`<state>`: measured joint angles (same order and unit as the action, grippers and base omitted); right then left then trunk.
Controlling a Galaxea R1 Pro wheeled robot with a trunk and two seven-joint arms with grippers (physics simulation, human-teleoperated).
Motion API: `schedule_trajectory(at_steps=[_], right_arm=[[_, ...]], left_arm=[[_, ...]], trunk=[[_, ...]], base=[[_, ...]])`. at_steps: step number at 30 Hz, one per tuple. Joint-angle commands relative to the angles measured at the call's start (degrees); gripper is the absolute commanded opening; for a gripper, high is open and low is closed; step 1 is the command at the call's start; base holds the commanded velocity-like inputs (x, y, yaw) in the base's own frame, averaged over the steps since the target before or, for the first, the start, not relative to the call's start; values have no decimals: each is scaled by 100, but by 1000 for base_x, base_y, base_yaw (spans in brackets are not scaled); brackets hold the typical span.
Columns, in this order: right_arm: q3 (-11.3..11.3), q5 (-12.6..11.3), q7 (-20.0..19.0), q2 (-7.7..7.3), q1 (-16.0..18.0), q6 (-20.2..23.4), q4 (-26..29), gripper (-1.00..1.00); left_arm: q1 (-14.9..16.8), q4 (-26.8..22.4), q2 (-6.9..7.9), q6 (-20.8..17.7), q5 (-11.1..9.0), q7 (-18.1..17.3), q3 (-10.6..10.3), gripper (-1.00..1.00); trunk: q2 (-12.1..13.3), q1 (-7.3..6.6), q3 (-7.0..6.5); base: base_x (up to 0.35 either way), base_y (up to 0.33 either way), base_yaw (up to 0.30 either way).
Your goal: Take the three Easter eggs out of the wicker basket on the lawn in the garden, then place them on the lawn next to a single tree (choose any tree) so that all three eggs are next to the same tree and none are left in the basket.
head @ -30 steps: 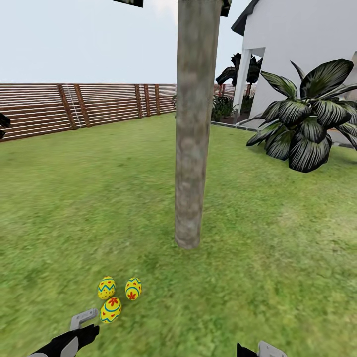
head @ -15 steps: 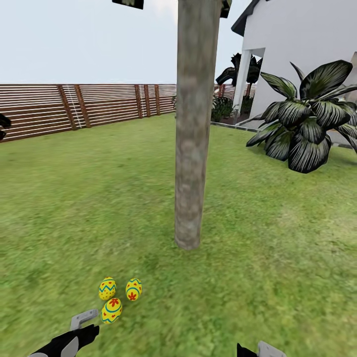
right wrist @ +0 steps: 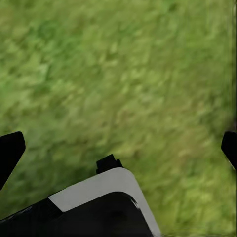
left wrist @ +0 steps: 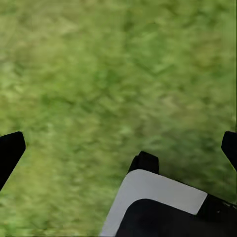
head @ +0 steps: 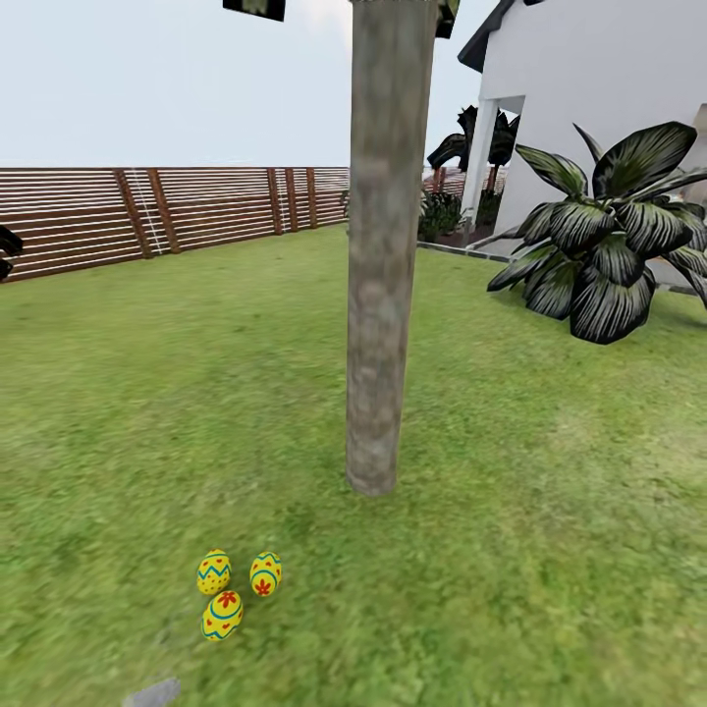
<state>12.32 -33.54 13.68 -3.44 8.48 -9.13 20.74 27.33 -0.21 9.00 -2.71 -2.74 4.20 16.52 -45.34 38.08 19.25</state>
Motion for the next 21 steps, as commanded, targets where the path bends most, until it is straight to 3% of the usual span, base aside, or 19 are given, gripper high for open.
schedule_trajectory(at_steps=[1,9,21], right_arm=[[51,-56,30,-6,4,-122,-127,100],[55,-57,30,-10,4,-489,-993,100],[54,-57,30,-33,-3,-495,-1785,100]], left_arm=[[-105,9,0,-20,-21,64,-4,100],[-749,33,-1,-12,425,172,-91,100],[-1305,158,-23,-23,492,177,-96,100]], trunk=[[37,-22,-13],[357,-197,-156],[839,-461,-372]], base=[[0,0,0],[0,0,0],[0,0,0]])
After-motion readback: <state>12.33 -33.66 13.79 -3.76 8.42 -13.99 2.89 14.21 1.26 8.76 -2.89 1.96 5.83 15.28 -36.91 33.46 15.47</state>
